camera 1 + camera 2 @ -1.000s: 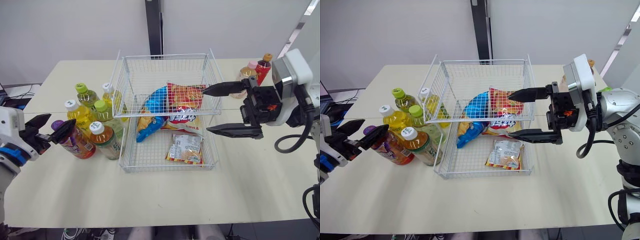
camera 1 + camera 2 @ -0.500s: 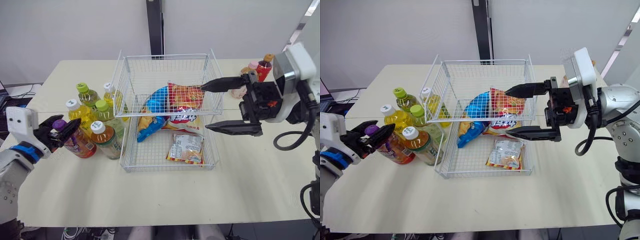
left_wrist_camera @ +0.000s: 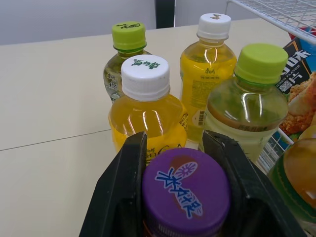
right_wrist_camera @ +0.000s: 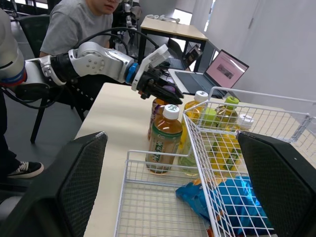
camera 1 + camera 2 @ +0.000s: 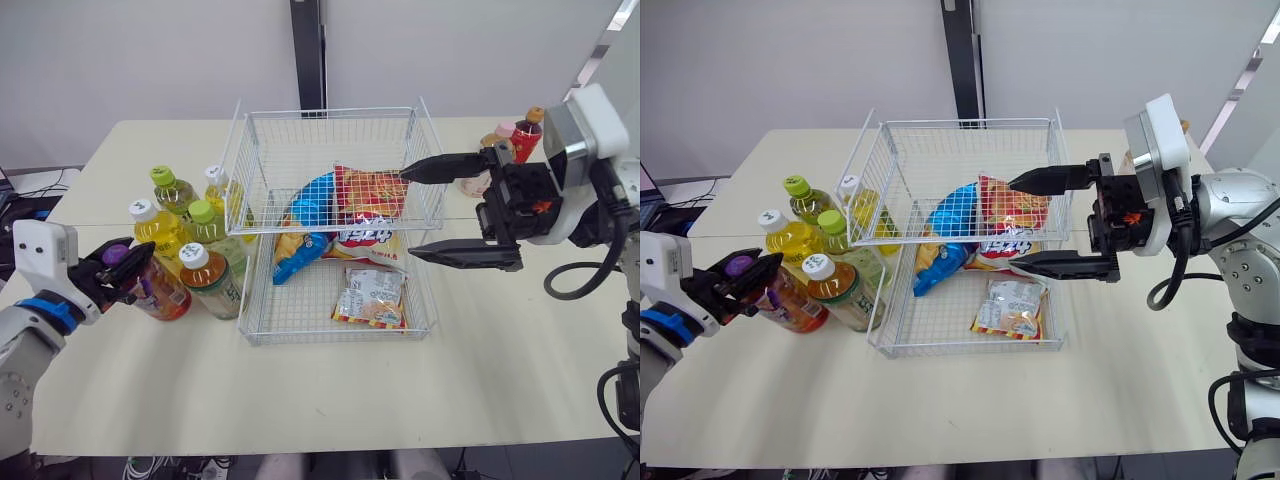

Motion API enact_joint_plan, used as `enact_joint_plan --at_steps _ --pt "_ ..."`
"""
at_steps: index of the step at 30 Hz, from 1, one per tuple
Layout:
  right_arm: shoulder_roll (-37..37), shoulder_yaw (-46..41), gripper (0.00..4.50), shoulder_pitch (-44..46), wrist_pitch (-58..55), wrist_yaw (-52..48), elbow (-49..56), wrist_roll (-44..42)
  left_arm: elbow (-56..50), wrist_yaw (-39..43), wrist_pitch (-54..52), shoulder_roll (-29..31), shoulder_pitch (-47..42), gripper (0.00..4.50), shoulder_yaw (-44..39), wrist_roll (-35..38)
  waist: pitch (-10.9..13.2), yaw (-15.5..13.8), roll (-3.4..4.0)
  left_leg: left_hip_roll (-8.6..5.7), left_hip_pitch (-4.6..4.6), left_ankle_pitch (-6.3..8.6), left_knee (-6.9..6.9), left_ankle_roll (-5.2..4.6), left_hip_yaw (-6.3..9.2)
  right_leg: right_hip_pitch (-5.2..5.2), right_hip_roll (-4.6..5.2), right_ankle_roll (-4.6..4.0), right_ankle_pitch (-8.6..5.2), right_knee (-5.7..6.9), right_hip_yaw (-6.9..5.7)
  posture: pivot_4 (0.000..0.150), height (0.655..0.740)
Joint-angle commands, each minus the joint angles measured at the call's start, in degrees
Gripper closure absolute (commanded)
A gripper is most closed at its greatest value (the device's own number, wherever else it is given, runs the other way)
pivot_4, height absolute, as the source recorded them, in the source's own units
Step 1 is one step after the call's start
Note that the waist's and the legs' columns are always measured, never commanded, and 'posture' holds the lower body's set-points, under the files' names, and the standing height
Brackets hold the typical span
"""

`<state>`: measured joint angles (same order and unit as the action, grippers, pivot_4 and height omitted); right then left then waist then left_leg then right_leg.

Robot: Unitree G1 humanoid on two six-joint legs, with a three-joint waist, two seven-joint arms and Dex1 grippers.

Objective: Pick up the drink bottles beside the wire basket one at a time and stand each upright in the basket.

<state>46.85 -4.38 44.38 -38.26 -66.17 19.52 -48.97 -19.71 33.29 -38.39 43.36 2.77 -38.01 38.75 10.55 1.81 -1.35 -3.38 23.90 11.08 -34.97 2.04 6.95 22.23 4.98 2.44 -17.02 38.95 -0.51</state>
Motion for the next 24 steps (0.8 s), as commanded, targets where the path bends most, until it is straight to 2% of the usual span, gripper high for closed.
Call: enact_joint_plan --at_steps 1,6,11,13,16,19,21,24 --pt "1.2 -2.9 0.00 1.3 0.3 0.7 -0.4 -0.1 -4.3 2.3 -2.8 5.3 -0.3 3.12 -7.9 4.9 0.0 -0.1 -0.06 0.00 0.01 0.00 0.00 0.00 0.04 0.01 -0.01 0.00 0.00 0.00 -0.03 0.150 0.7400" --pt "3.8 -4.0 0.00 0.4 -0.7 -0.3 -2.0 0.5 -2.0 7.1 -9.2 14.9 -2.4 3.12 -12.3 9.6 0.1 -0.2 -0.09 -0.01 0.02 0.00 0.00 0.00 0.07 -0.01 -0.04 -0.01 0.00 -0.02 -0.05 0.150 0.7400" --pt "6.7 -5.9 0.00 -1.4 -1.4 -1.0 -1.9 -0.1 5.0 9.2 -15.3 24.4 -12.6 3.12 -10.8 15.2 0.1 -0.3 -0.11 -0.04 0.03 0.00 0.00 0.00 0.06 -0.02 -0.10 0.00 -0.01 -0.03 -0.07 0.150 0.7400" --pt "7.5 -7.0 0.00 -2.5 -2.0 -0.4 -1.4 -0.5 9.0 10.5 -15.5 27.8 -16.9 3.12 -8.3 15.1 0.1 -0.2 -0.11 -0.03 0.02 0.00 0.01 0.00 0.01 0.00 -0.16 0.00 -0.01 -0.03 -0.05 0.150 0.7400" --pt "9.2 -8.7 0.00 -4.8 -2.2 -0.1 -0.9 -0.2 16.6 10.9 -14.8 31.8 -28.4 3.12 -1.0 15.6 0.1 -0.1 -0.10 -0.02 0.03 0.00 0.03 0.00 -0.01 0.01 -0.26 0.00 -0.01 0.01 -0.05 0.150 0.7400" --pt "10.1 -10.8 0.00 -7.1 -2.4 0.9 0.3 -0.6 24.0 13.0 -13.8 33.5 -43.9 3.12 9.6 14.3 0.1 0.0 -0.12 0.01 0.04 0.00 0.03 0.00 -0.15 0.01 -0.35 0.02 -0.01 0.02 -0.05 0.150 0.7400" --pt "10.2 -12.0 0.00 -8.4 -2.4 1.8 1.1 -0.7 28.6 14.4 -13.2 32.8 -54.5 3.12 16.5 11.5 0.1 0.0 -0.14 0.00 0.03 0.00 0.02 0.00 -0.23 -0.02 -0.37 0.05 0.00 0.03 -0.02 0.150 0.7400" --pt "10.4 -14.0 0.00 -10.8 -2.6 3.3 2.4 -1.1 36.7 18.3 -11.6 28.3 -72.6 3.12 27.6 4.4 0.2 -0.1 -0.27 0.01 0.06 -0.01 -0.01 0.00 -0.33 -0.02 -0.41 0.10 0.03 0.06 -0.03 0.150 0.7400"
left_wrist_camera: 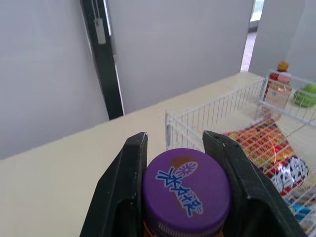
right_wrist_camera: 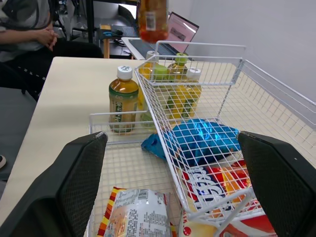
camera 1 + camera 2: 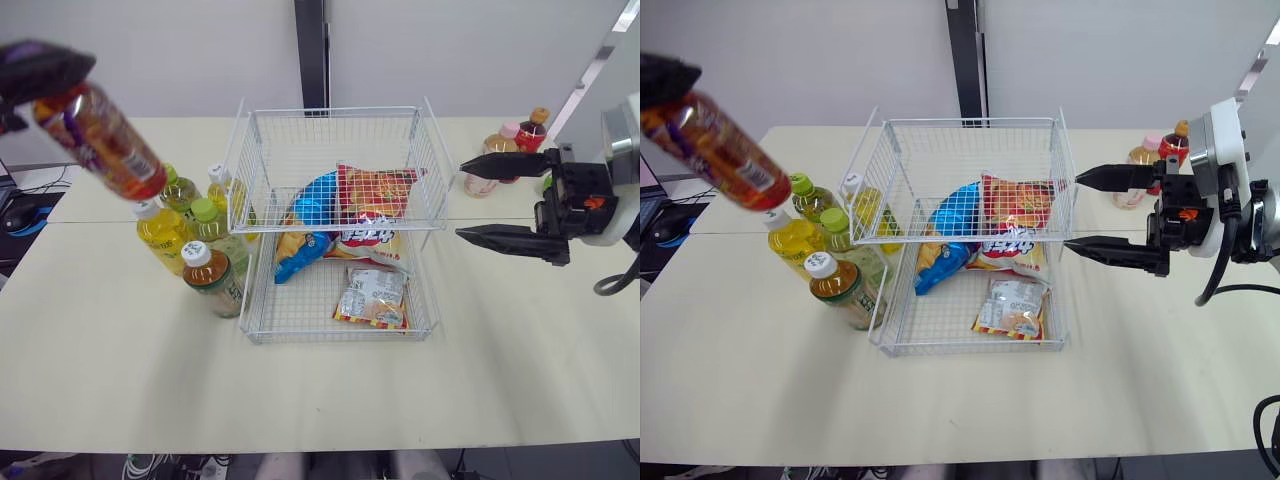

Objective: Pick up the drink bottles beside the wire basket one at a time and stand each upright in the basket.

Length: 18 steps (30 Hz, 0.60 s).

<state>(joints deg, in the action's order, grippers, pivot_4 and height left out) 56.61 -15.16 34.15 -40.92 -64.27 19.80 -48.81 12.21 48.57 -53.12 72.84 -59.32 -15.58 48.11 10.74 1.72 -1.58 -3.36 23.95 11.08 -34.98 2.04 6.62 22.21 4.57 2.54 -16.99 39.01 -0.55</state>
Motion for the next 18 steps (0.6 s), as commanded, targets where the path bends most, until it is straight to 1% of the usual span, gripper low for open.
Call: enact_joint_plan --at_steps 1,3,5,6,8,12,18 --pt "0.7 -4.0 0.00 -1.4 -0.1 2.0 2.8 -1.5 7.7 4.6 4.2 -3.3 -16.2 3.12 8.4 -7.8 0.0 -0.1 -0.07 0.00 0.02 0.00 -0.01 0.00 -0.02 0.01 -0.02 0.02 0.01 0.00 0.02 0.150 0.7400" --pt "0.7 -5.6 0.00 -3.3 -0.4 3.3 4.3 -2.2 14.6 6.9 7.0 -8.1 -26.8 3.12 13.6 -13.6 0.1 -0.2 -0.16 -0.01 0.05 0.00 -0.06 0.00 -0.03 0.02 -0.02 0.06 0.03 -0.01 0.06 0.150 0.7400" --pt "0.5 -6.5 0.00 -4.6 -0.6 4.6 5.6 -2.9 20.3 9.2 8.8 -11.6 -33.5 3.12 16.1 -17.5 0.2 0.0 -0.23 -0.03 0.11 0.00 -0.08 0.00 -0.03 0.03 -0.02 0.17 -0.01 -0.04 0.04 0.150 0.7400" --pt "0.5 -6.8 0.00 -5.0 -0.8 5.1 6.1 -3.2 22.8 10.2 9.4 -12.9 -35.8 3.12 16.8 -18.9 0.2 0.1 -0.22 -0.03 0.12 0.00 -0.07 -0.01 -0.06 0.05 -0.01 0.33 -0.10 -0.05 0.09 0.150 0.7400" --pt "0.2 -7.7 0.00 -6.5 -0.9 6.5 7.5 -3.6 27.6 11.8 11.2 -17.3 -40.0 3.12 18.3 -21.5 0.2 0.4 -0.22 -0.02 0.12 0.00 -0.07 -0.01 -0.14 0.10 -0.01 0.34 -0.11 -0.05 0.16 0.150 0.7400" --pt "0.1 -10.0 0.00 -10.1 -1.1 9.4 10.2 -4.1 34.2 13.9 15.4 -27.4 -43.5 3.12 19.2 -24.9 0.2 0.3 -0.25 0.00 0.15 0.00 -0.09 -0.02 -0.10 0.10 0.00 0.33 -0.10 -0.02 0.12 0.150 0.7400" --pt "-1.0 -12.6 0.00 -13.6 -1.8 15.3 14.6 -6.1 41.0 11.6 21.5 -39.2 -44.9 3.12 16.4 -26.9 0.3 0.5 -0.39 -0.05 0.26 0.00 -0.19 -0.03 -0.10 0.15 0.06 0.17 0.00 -0.01 0.13 0.150 0.7400"
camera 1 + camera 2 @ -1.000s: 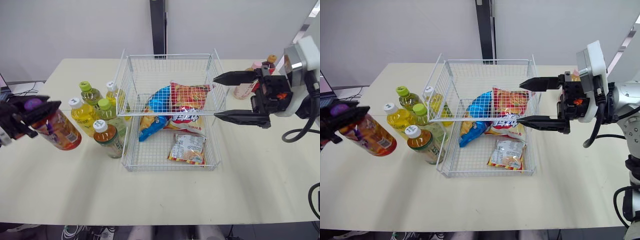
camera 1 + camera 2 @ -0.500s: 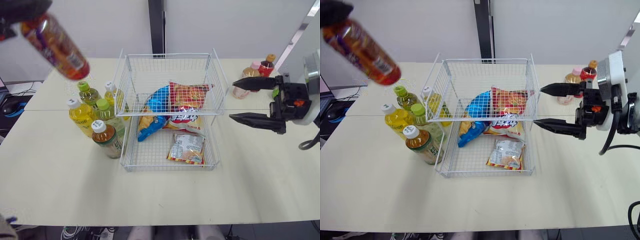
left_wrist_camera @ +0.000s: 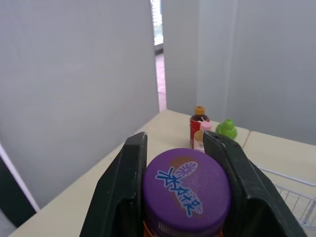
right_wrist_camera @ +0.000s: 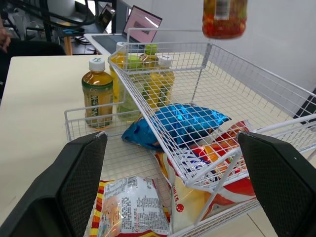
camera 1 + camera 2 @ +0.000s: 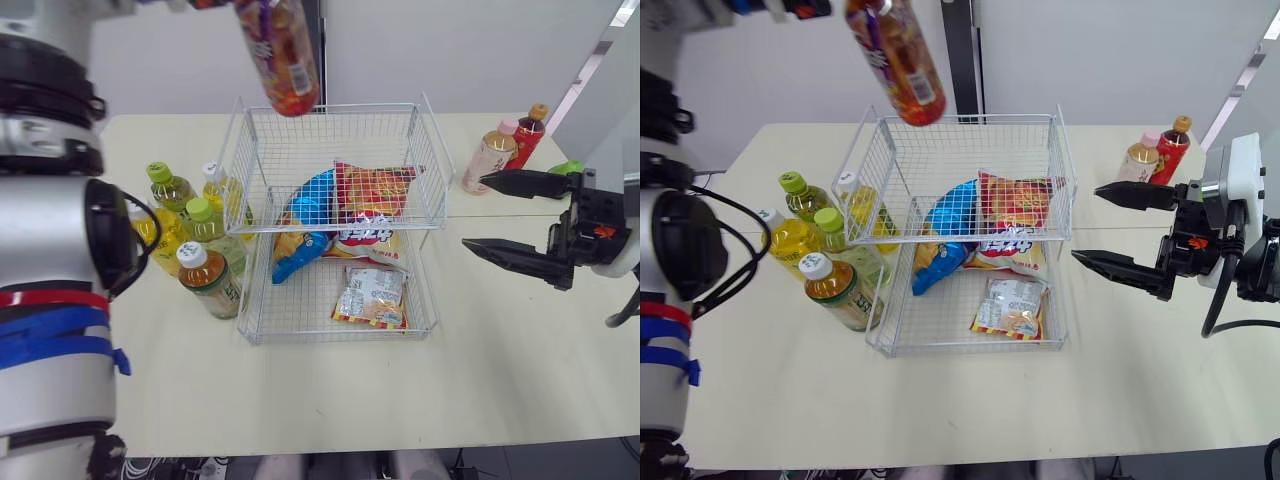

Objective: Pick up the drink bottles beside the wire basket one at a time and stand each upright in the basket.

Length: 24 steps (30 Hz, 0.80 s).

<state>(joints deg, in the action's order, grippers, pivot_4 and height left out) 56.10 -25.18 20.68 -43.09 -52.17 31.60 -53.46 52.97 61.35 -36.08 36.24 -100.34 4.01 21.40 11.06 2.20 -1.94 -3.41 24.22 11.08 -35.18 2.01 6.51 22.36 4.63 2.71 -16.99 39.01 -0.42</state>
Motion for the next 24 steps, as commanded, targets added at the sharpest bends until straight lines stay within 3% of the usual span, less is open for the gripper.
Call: enact_joint_plan --at_steps 1,11,24 --pt "-0.8 -2.6 0.00 -0.4 0.6 4.4 3.4 -1.1 1.0 -1.7 5.6 -4.3 -3.9 3.12 -3.5 -0.4 0.0 0.0 -0.03 0.00 0.02 0.00 -0.01 0.00 0.00 0.02 0.00 0.00 0.00 0.00 0.00 0.150 0.7400" --pt "-2.7 -0.2 0.00 -0.4 0.5 13.2 6.8 -0.6 11.0 -9.2 15.7 -18.2 -3.7 3.12 -6.2 -4.9 0.1 -0.1 -0.06 -0.07 0.25 0.06 -0.48 -0.10 0.02 0.06 0.04 0.04 0.02 0.08 -0.06 0.150 0.7400" --pt "-3.0 0.0 0.00 2.1 2.3 19.4 4.7 2.5 16.0 -11.5 19.2 -23.2 -3.7 3.12 -7.5 -9.1 0.1 -0.2 -0.06 -0.12 0.36 0.10 -0.73 -0.17 0.02 0.06 0.05 0.18 0.11 0.09 -0.05 0.150 0.7400"
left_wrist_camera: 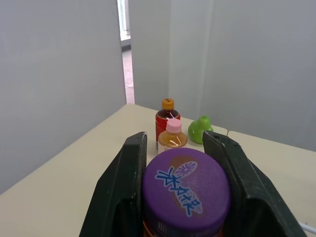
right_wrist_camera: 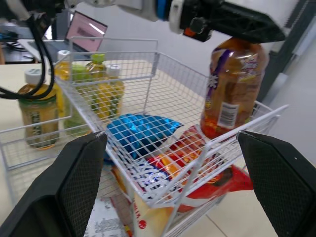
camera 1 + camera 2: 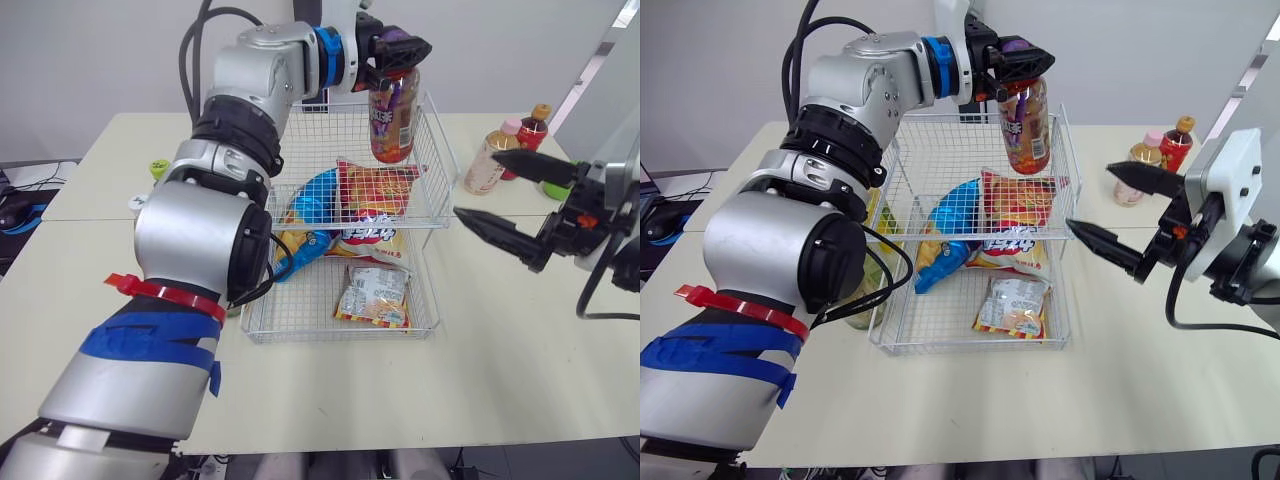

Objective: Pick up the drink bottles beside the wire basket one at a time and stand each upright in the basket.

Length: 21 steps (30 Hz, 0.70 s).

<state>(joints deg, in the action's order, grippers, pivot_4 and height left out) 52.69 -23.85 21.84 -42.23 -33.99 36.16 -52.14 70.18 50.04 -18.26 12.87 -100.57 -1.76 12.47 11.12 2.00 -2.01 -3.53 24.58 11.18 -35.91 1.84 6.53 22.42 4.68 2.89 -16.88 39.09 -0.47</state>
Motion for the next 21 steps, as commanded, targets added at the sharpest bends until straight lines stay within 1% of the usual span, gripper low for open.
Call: enact_joint_plan --at_steps 1,7,9,11,17,21 --pt "0.4 -1.2 0.00 1.0 1.7 1.3 -0.1 1.7 -1.2 -0.1 1.4 0.0 -3.4 3.12 -1.8 -0.3 0.0 -0.1 0.00 -0.01 0.00 0.00 0.00 0.00 0.00 -0.01 0.00 0.00 0.00 0.00 0.00 0.150 0.7400" --pt "0.1 -0.4 0.00 1.9 2.5 1.3 -1.2 2.5 -0.9 0.6 1.0 -0.7 -3.2 3.12 -2.3 -1.2 0.0 -0.1 0.00 -0.02 0.01 0.00 -0.03 0.00 0.00 -0.02 0.00 0.02 0.01 0.00 0.01 0.150 0.7400" --pt "0.1 -0.1 0.00 2.2 2.6 1.3 -1.4 2.4 -0.8 0.2 1.9 -0.5 -3.2 2.41 -1.9 -2.1 0.0 -0.1 0.00 -0.02 0.01 0.00 -0.04 0.00 0.00 -0.02 0.00 0.03 0.01 0.00 0.00 0.150 0.7400" --pt "0.1 0.0 0.00 2.3 2.8 1.3 -1.6 2.4 -0.8 0.8 2.2 -0.4 -3.3 1.92 -1.8 -2.5 0.0 -0.1 0.00 -0.02 0.01 0.00 -0.04 0.00 0.00 -0.02 0.00 0.03 0.02 0.00 0.01 0.150 0.7400" --pt "-0.3 0.8 0.00 2.9 3.3 1.5 -2.2 3.0 -2.1 4.4 1.2 1.0 -3.9 0.03 -2.1 -2.4 0.0 -0.1 0.00 -0.02 0.01 0.00 -0.06 0.00 -0.01 -0.02 0.00 0.03 0.02 0.01 0.01 0.150 0.7400" --pt "-0.3 0.8 0.00 2.6 3.9 1.0 -2.6 3.9 -4.9 7.8 -0.3 3.3 -3.4 0.01 -1.9 -2.3 0.0 0.0 0.01 -0.02 0.00 0.00 -0.07 0.00 -0.01 -0.02 0.00 0.03 0.02 0.05 0.01 0.150 0.7400"
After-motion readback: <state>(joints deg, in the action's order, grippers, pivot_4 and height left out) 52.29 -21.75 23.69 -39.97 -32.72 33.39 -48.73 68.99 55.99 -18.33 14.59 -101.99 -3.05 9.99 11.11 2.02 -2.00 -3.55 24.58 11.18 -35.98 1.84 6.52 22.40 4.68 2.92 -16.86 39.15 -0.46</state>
